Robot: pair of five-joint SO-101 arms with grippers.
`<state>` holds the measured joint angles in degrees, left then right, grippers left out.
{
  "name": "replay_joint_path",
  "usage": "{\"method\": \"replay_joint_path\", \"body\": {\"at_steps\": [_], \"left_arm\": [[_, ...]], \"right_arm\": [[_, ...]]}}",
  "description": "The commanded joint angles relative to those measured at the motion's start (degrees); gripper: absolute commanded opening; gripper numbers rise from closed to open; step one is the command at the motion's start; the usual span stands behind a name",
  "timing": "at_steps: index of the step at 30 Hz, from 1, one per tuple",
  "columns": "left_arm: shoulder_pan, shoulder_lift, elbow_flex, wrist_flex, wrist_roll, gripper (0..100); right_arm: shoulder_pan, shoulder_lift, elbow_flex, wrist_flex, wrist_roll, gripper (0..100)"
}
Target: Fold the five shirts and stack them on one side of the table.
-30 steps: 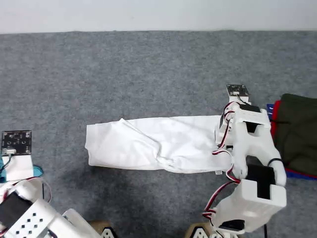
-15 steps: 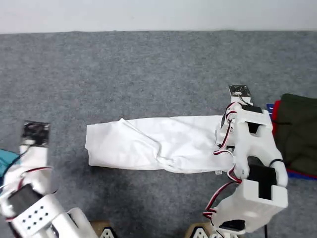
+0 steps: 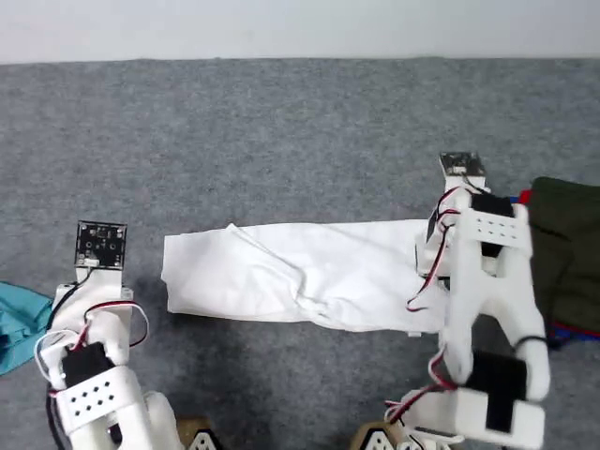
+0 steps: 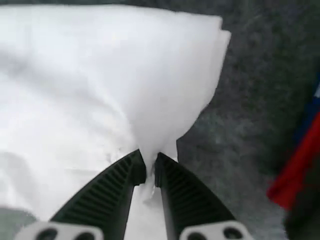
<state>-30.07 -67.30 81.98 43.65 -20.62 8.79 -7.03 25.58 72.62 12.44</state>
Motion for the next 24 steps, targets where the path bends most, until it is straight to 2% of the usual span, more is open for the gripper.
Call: {"method": "replay_joint_path", "body": {"at_steps": [1, 6, 12, 18, 24], "left_arm": [[0.26, -0.70, 0.31, -4.48, 0.79, 2], [0.35, -0.70, 1.19, -6.86, 6.33, 2], [0.35, -0.70, 6.37, -13.36, 9.58, 2], [-0.35, -0.70, 6.64, -13.27, 14.68, 2], [-6.24, -0.79, 5.23, -13.27, 19.43, 2]], "right_arm": [[0.40, -6.64, -8.44, 6.73, 3.78, 0.9], [-2.42, -7.08, -20.13, 18.24, 3.78, 0.9], [-14.64, -7.08, -28.92, 25.80, 3.43, 0.9], [-27.12, -6.90, -30.07, 24.57, 3.16, 0.9], [-36.00, -6.37, -29.98, 17.71, 0.62, 0.9]]}}
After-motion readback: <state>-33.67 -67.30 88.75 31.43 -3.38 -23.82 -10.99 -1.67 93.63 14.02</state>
